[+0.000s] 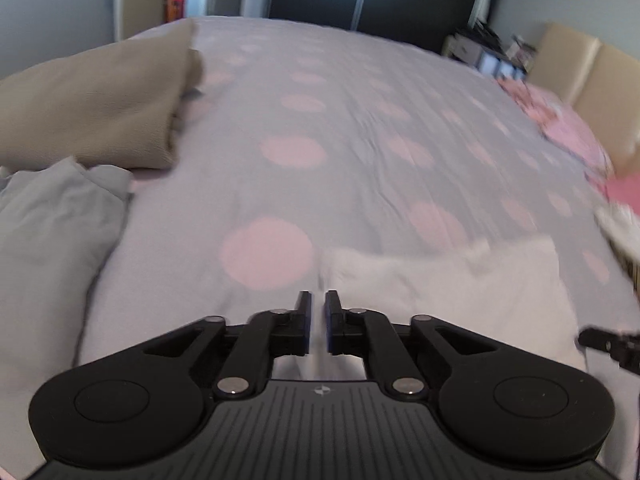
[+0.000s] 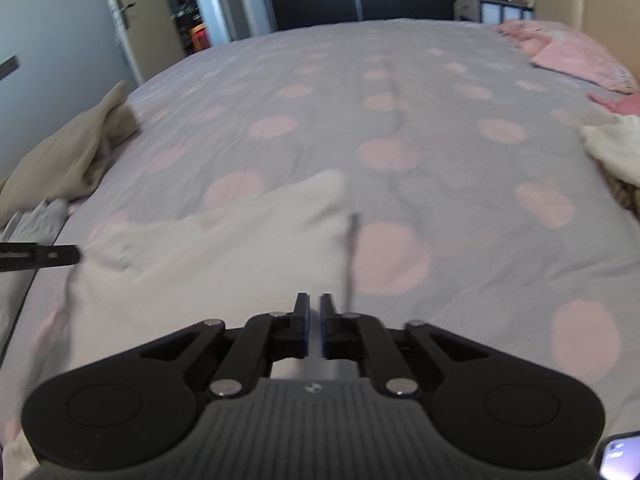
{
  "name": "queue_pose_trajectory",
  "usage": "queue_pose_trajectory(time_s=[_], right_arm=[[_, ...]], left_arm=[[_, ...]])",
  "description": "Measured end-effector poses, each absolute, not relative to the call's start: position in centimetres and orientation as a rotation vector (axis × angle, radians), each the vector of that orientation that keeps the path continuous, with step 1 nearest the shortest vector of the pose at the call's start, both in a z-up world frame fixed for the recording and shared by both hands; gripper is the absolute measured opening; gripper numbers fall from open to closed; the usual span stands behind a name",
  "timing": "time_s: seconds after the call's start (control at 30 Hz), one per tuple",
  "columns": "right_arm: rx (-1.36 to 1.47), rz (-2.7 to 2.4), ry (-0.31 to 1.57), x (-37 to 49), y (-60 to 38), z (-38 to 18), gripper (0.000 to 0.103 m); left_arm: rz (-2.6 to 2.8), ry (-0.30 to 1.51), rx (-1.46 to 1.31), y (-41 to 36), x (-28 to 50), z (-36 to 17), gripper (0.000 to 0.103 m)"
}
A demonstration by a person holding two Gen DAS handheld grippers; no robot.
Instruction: Fold clothes
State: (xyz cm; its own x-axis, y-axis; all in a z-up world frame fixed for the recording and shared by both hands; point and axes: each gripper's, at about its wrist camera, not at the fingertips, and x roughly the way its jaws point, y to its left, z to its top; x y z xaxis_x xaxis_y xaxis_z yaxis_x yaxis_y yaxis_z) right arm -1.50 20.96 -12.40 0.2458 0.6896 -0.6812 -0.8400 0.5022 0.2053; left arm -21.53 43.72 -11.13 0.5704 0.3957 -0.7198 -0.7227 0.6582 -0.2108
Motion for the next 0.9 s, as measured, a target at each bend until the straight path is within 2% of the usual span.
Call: queue_pose_trajectory(time_s=[0.1,0.23,0.5,0.6,0.9], right_arm=[[-0.194,1.062,0.775,-0.9,21.0,-11.8,0.008],[-0.184,1.091,0.761,-0.5,22.1,-11.7,0.008],[-0.207,1.039,0.823,2.1,25.8,-14.2,0.008],[-0.197,1.023,0.837,3.3,26.6,-15.1,0.002],[-0.185,1.019,0.840,4.9,28.6,-15.8,0.002]], left_arm=[[0.646,0.655,-0.516,43.6,-21.1,-10.5,0.005],[0.576,0.698,-0.449,42.4,-18.9,-11.4,0.005],[0.617,0.740,-0.529,44.5,-17.1,-14.1,0.005],[0.636,0.736,-0.545,45.3,-16.9,-14.5,0.005],[0.655,0.749,-0.556,46.1,-16.2,-14.7,0.004]])
